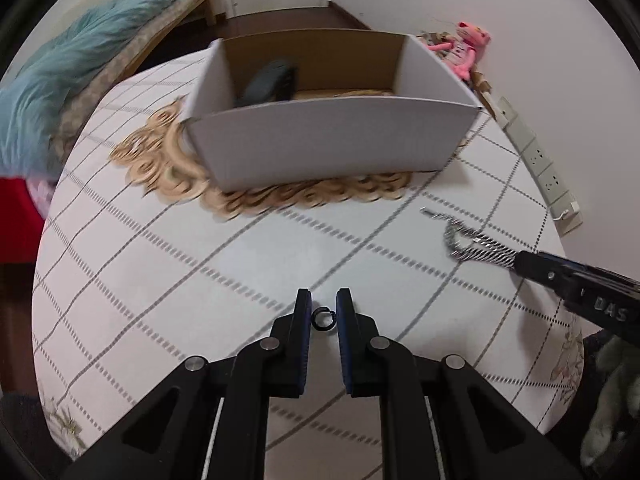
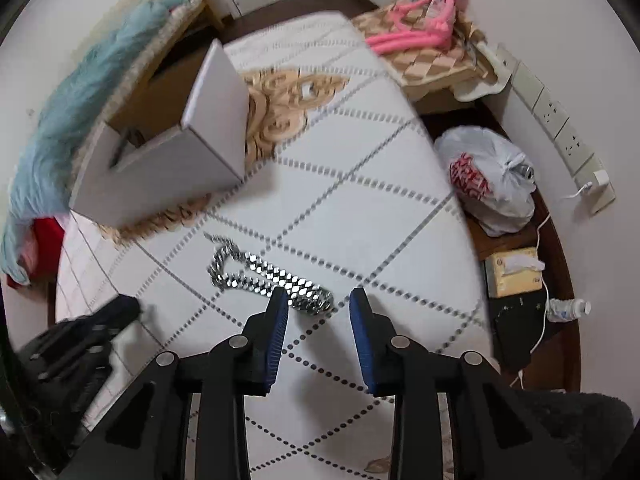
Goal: Organize jewelry
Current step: 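Close the left gripper on the black ring while the right gripper holds the thick chain, then carry the black ring and thick chain over the open box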
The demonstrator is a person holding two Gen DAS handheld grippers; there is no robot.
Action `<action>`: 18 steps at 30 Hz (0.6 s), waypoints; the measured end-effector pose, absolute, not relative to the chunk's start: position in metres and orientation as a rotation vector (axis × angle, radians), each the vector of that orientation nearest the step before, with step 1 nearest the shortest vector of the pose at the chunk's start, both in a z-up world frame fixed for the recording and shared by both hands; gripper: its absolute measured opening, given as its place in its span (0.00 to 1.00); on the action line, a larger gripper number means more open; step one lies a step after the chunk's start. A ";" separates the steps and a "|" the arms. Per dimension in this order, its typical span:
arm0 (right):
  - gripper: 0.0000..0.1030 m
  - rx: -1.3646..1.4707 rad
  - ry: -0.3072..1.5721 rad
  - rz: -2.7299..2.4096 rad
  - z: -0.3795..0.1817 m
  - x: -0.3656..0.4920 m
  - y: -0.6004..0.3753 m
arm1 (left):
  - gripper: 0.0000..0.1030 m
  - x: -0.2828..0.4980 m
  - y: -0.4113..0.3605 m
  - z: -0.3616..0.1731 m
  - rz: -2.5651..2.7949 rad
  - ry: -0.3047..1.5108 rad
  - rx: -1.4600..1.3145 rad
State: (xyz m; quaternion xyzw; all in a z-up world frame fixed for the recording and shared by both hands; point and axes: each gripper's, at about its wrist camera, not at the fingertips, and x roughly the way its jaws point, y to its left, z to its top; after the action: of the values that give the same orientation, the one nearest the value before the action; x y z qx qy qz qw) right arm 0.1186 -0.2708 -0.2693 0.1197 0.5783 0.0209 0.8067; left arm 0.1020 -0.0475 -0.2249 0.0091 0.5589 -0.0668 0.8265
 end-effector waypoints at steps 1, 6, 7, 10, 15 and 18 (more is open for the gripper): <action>0.33 0.221 1.227 0.032 -0.269 0.118 -0.265 | 0.10 0.100 -0.044 -0.224 -0.134 1.188 0.018; 0.09 0.155 1.202 0.022 -0.266 0.116 -0.249 | 0.10 0.092 -0.028 -0.221 -0.106 1.191 -0.007; 0.05 0.163 1.202 0.023 -0.264 0.115 -0.249 | 0.10 0.089 -0.027 -0.220 -0.104 1.189 -0.009; 0.04 0.223 1.176 0.042 -0.255 0.111 -0.252 | 0.10 0.087 -0.024 -0.212 -0.110 1.176 -0.026; 0.04 0.280 1.099 0.102 -0.215 0.112 -0.249 | 0.10 0.093 -0.023 -0.181 -0.141 1.132 -0.073; 0.04 0.282 1.053 0.142 -0.186 0.118 -0.243 | 0.10 0.101 -0.024 -0.160 -0.166 1.101 -0.101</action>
State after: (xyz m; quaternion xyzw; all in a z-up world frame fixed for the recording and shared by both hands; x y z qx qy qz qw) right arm 0.1182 -0.2433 -0.1856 0.1342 0.5005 0.0673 0.8526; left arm 0.1013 -0.0239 -0.1602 -0.0478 0.5221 -0.0788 0.8479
